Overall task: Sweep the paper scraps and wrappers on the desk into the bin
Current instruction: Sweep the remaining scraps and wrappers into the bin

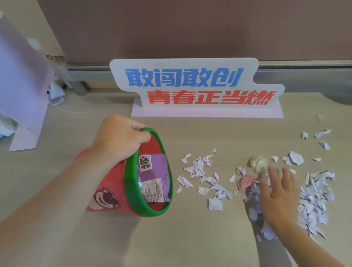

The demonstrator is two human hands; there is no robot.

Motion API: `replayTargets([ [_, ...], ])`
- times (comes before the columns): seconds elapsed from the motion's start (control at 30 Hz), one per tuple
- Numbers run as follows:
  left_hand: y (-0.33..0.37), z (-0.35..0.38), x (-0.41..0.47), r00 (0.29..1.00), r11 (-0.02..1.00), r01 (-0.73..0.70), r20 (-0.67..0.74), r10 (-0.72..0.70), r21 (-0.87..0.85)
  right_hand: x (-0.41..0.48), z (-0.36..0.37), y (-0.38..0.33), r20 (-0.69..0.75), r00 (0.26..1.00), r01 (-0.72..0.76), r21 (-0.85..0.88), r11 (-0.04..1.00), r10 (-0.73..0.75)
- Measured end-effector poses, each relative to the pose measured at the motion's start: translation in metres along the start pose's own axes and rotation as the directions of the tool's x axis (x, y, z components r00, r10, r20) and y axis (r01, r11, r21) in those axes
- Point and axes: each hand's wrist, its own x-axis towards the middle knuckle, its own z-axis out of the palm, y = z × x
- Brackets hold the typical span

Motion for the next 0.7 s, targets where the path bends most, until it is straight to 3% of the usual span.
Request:
replayTargets([
  [0.07,0.0,0.0,-0.004,1.0,1.0,-0.003,0.0,0.003,0.002,-0.012,0.018,0.002,0.061,0.997,-0.033,-0.058,0.998,0.037],
  [0.2,-0.001,0.003,-0.01,0.999,0.999,-0.031,0.02,0.031,0.017,-0.011,0.049,-0.038,0.091,0.996,-0.019,0.071,0.997,0.013],
  [0.3,-0.006,0.006,-0.012,0.999,0.998,-0.045,0.024,0.044,0.047,-0.009,0.058,-0.072,0.141,0.988,0.022,0.307,0.952,-0.068],
  [0.43,-0.01,0.006,-0.015,0.996,0.996,-0.073,0.059,0.069,0.06,-0.021,0.029,-0.082,0.064,0.996,-0.085,0.632,0.771,0.058],
  [0.57,-0.012,0.0,-0.014,0.997,0.997,-0.068,0.044,0.067,0.033,-0.041,0.011,-0.06,-0.104,0.994,0.029,0.565,0.825,0.036],
  [0.7,-0.014,-0.006,-0.015,0.999,0.999,-0.048,0.019,0.048,0.0,-0.071,0.043,-0.052,0.091,0.994,0.024,0.292,0.956,-0.053],
])
